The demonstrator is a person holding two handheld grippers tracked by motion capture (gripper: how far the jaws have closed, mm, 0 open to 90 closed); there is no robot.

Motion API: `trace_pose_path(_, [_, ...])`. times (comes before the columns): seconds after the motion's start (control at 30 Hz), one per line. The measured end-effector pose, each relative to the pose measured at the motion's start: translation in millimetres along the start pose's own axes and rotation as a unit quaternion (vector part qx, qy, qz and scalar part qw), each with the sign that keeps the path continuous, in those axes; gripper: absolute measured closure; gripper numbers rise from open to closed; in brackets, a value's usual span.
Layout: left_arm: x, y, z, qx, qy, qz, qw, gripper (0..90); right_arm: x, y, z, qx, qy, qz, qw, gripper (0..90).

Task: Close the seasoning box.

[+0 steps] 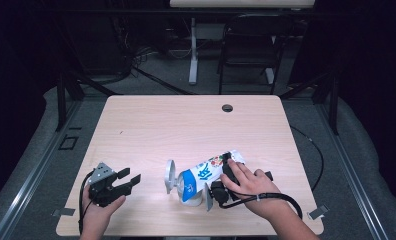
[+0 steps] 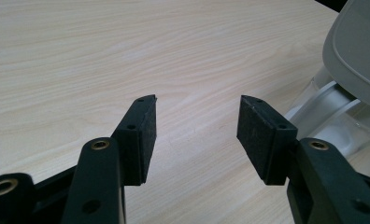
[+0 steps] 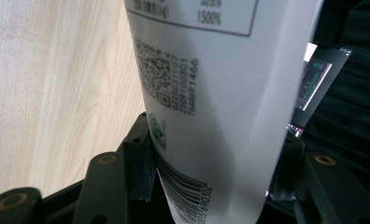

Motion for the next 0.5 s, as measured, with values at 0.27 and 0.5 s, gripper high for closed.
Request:
trace_pose_path(0.27, [-0.3, 0.3, -0.3, 0.000, 0.000, 0.001, 1.0000, 47.8, 0.5, 0.1, 0.3, -0.007, -0.001, 0.001, 1.0000, 46.9])
trace_pose_path(0.5, [0.5, -0.3, 0.0, -0.001, 0.000, -0.001, 1.0000, 47.8, 0.3, 0.2, -0.1, -0.008, -0.002, -0.001, 1.0000, 47.0])
Point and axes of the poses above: each handheld gripper's, and its own axes: z roughly forward along the jaws, y roughly out of its top, x roughly to its left, the point moved 4 cm from there along z, roughly forward along the jaws, and after that the axes turned 11 degrees about -y, right-handed, at the moved point
